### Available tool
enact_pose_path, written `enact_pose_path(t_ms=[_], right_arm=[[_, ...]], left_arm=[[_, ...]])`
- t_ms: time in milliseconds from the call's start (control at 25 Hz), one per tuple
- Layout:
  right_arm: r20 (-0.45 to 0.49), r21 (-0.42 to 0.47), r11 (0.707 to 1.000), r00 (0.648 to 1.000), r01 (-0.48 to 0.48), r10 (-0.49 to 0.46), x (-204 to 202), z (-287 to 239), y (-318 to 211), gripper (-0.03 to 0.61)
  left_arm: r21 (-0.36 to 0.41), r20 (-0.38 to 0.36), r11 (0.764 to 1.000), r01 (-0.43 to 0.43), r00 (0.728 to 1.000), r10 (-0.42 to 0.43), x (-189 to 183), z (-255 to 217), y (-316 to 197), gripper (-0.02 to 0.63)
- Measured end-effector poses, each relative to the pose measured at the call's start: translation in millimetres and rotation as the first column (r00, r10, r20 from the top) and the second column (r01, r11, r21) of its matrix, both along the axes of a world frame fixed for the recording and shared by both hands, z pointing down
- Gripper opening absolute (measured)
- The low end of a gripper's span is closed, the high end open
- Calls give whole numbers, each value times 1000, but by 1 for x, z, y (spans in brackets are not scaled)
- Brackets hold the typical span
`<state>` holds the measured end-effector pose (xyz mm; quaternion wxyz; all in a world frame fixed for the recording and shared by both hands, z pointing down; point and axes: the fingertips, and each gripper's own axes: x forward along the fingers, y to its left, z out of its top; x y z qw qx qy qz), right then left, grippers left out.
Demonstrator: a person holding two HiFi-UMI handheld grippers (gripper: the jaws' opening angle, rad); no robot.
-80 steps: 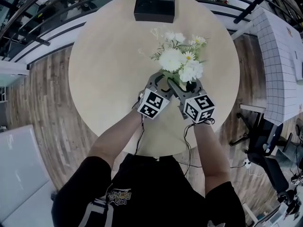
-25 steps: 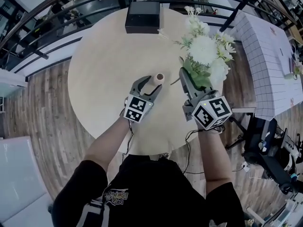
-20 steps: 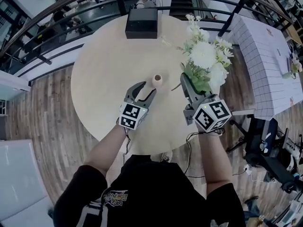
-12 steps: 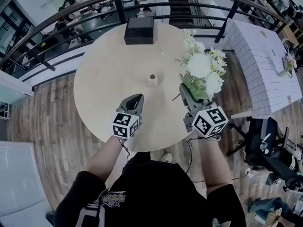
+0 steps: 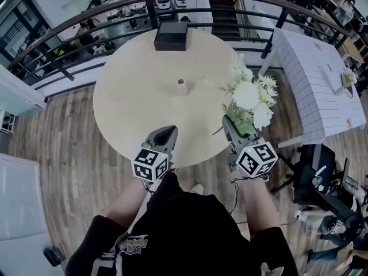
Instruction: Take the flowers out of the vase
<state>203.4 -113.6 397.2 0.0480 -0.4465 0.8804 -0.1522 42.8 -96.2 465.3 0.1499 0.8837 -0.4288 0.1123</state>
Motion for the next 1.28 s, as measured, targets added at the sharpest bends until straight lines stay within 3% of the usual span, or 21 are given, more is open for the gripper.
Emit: enact_pose_path(t_ms=[240,400,520,1000,1280], right_arm=[[-13,-59,998,1000,1,-2,-56,-6,-53,66],[21,-60,997,998,54,-53,-35,7,48,66],[28,-71,996,998,62,-60,-37,24,95,66],[37,-109,993,998,-38,42,-136,40,168,66],[19,-116,991,997,-72,75,-200,49,214,66]], left_arm=[[-73,-21,996,-60,998,59,-45,-22,-44,8],[-75,-15,997,-17,1000,16,-20,-17,54,8],[-84,-17,996,-22,1000,20,-17,-4,97,8],[-69,-25,980,-185,983,184,-88,-4,147,8],[-69,-54,969,-239,970,235,-138,9,185,8]])
